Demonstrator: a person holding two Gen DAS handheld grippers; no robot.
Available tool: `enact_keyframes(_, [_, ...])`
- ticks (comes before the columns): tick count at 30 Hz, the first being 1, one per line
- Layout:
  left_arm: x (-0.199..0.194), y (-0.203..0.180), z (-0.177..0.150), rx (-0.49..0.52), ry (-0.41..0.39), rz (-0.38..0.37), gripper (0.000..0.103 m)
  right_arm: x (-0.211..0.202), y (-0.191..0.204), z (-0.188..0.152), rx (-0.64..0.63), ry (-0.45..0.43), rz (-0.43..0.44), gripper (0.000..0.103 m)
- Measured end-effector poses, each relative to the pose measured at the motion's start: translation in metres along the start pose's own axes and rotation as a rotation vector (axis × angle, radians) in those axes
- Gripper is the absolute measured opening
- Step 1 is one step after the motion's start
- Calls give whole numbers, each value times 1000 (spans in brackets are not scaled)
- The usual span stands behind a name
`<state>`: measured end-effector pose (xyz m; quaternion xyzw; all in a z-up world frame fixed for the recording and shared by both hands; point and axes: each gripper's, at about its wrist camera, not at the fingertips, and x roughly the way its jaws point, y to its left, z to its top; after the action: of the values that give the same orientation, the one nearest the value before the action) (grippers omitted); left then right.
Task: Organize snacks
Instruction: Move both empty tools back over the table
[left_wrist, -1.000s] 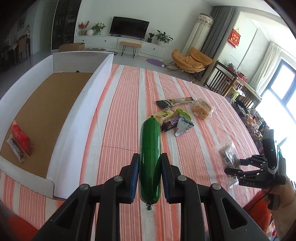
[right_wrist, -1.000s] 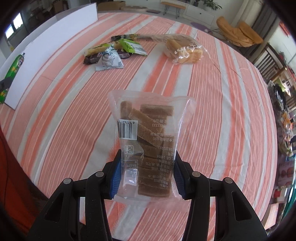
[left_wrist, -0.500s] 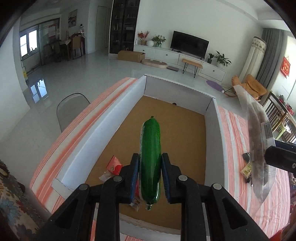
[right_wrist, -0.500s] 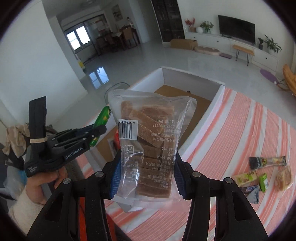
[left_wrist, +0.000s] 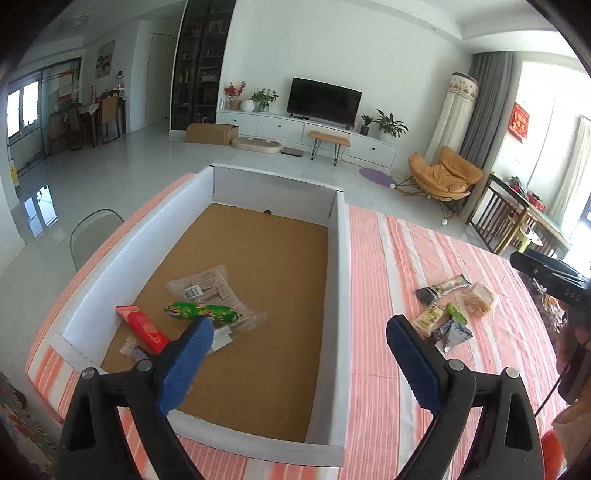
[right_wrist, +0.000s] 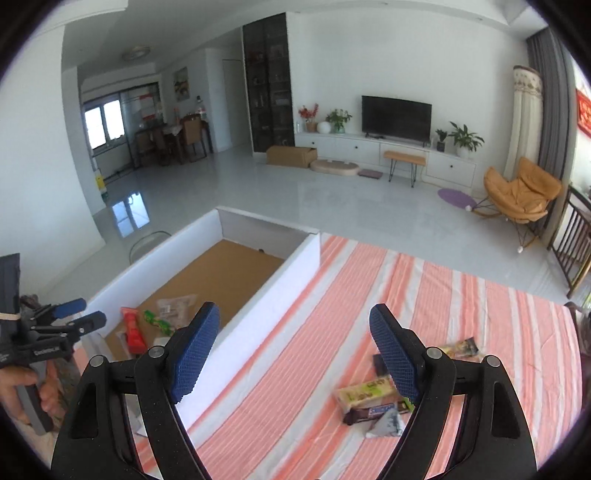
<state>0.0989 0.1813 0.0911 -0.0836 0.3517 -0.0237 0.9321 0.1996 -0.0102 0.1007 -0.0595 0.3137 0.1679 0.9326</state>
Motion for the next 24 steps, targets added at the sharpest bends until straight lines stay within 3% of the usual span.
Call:
enact_keyframes(3, [22, -65, -28, 95, 77, -110, 101, 24, -74, -71, 66, 139, -173, 86])
enact_keyframes(5, [52, -106, -47, 133, 166, -174, 101, 33, -120, -117, 136, 212, -238, 86])
enact_keyframes(10, [130, -164, -94, 180, 302, -146, 100, 26, -181, -198, 282, 279, -305, 85])
enact_keyframes(14, [164, -170, -106, 172, 289, -91, 100, 18, -194, -220, 335, 268, -334, 86])
enact_keyframes(18, [188, -175, -101, 226, 257, -31, 100, 19, -193, -219, 351, 240, -351, 86])
enact_keyframes(24, [215, -175, -89, 289, 245, -11, 103, 22, -196, -224, 359, 244, -341, 91])
